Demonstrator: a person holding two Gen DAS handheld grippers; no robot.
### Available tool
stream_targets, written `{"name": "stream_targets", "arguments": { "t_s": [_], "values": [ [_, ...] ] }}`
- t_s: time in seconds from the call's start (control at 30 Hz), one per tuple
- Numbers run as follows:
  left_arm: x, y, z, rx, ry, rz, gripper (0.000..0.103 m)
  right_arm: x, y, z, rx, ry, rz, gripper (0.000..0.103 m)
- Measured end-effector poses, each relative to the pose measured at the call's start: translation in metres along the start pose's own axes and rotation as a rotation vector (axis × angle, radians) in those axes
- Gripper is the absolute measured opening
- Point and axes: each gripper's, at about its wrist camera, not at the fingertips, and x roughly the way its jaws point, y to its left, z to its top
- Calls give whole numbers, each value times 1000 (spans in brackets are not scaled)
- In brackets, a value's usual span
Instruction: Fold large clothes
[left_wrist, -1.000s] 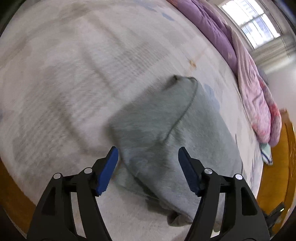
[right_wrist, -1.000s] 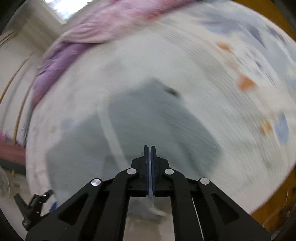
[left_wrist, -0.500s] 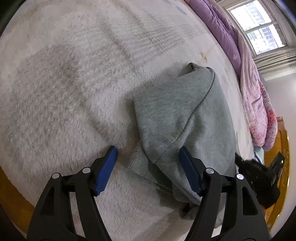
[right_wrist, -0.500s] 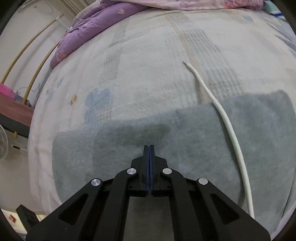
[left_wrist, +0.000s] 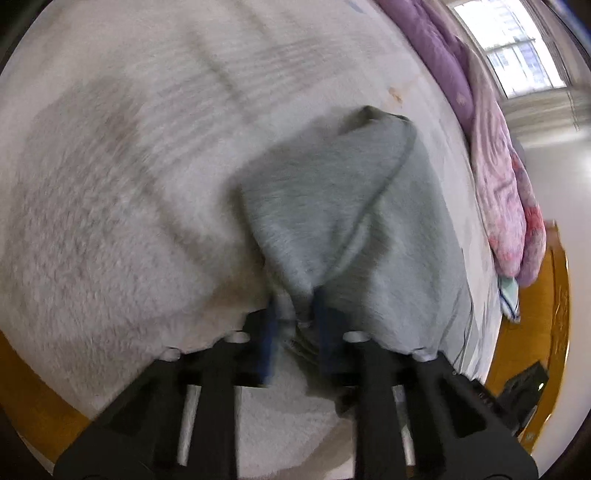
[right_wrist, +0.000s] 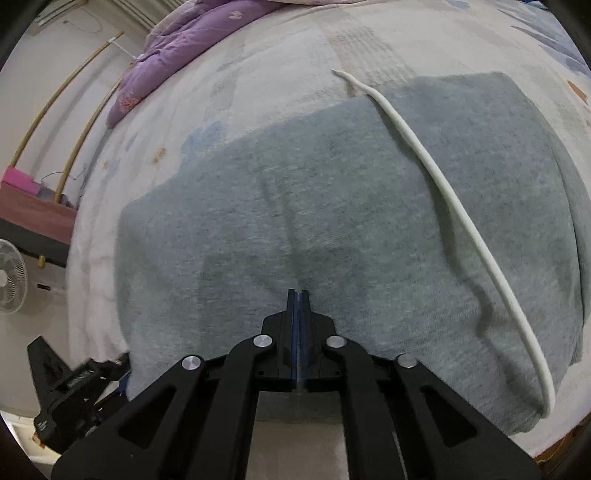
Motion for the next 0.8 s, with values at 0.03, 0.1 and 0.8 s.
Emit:
{"name": "stream_targets", "arguments": {
  "t_s": [0.03, 0.1, 0.8],
  "values": [
    [-3, -5, 1, 14, -1, -9, 13, -5, 3, -1, -12, -3, 14, 8],
    [-14, -15, 4, 16, -12, -48, 13, -15, 11, -8, -57, -10, 39, 21],
    [-59, -148, 0, 309, -21, -166, 12, -31, 122, -24, -428, -150, 128, 66]
  ]
}}
